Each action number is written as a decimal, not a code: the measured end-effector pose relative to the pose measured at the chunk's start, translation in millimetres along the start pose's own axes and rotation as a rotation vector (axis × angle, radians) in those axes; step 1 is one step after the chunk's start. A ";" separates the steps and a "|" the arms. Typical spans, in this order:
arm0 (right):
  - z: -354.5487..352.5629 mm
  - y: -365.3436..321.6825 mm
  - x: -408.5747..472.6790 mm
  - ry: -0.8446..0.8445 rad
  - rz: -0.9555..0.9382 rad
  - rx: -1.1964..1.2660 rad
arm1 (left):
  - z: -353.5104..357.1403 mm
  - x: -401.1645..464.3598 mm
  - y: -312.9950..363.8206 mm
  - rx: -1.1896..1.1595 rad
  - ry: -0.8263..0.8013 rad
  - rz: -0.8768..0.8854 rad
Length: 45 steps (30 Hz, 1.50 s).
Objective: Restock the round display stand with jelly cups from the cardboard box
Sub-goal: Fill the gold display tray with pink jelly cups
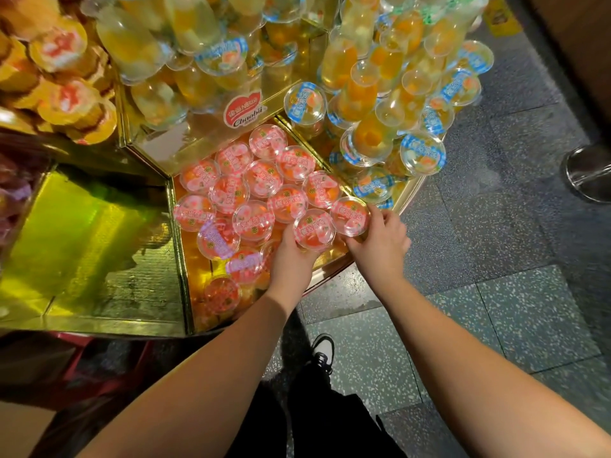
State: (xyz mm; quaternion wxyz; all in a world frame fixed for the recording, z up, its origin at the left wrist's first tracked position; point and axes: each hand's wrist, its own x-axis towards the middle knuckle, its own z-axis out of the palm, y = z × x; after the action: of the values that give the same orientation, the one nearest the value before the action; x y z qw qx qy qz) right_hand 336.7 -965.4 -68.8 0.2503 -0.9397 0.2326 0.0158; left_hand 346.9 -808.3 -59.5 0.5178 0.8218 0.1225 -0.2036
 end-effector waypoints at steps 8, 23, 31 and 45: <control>-10.5 8.7 5.7 -0.109 -0.081 0.067 | 1.7 0.3 0.8 0.003 0.016 -0.022; -38.6 -3.2 -1.0 -0.175 0.016 -0.003 | -19.2 -7.4 13.1 0.263 -0.054 -0.118; -88.2 -23.4 -25.3 -0.145 -0.045 0.166 | -101.0 -60.4 19.4 0.079 -0.018 -0.102; -53.7 -345.4 -136.8 -0.509 -0.864 0.111 | -367.3 -170.1 -37.0 -0.197 0.588 -0.071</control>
State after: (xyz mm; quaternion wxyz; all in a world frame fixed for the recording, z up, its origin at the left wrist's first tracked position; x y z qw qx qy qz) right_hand 363.9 -667.6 158.1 0.3323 -0.9018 -0.2455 0.1269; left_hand 257.2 -459.7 129.2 0.5301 0.7864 0.3148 0.0377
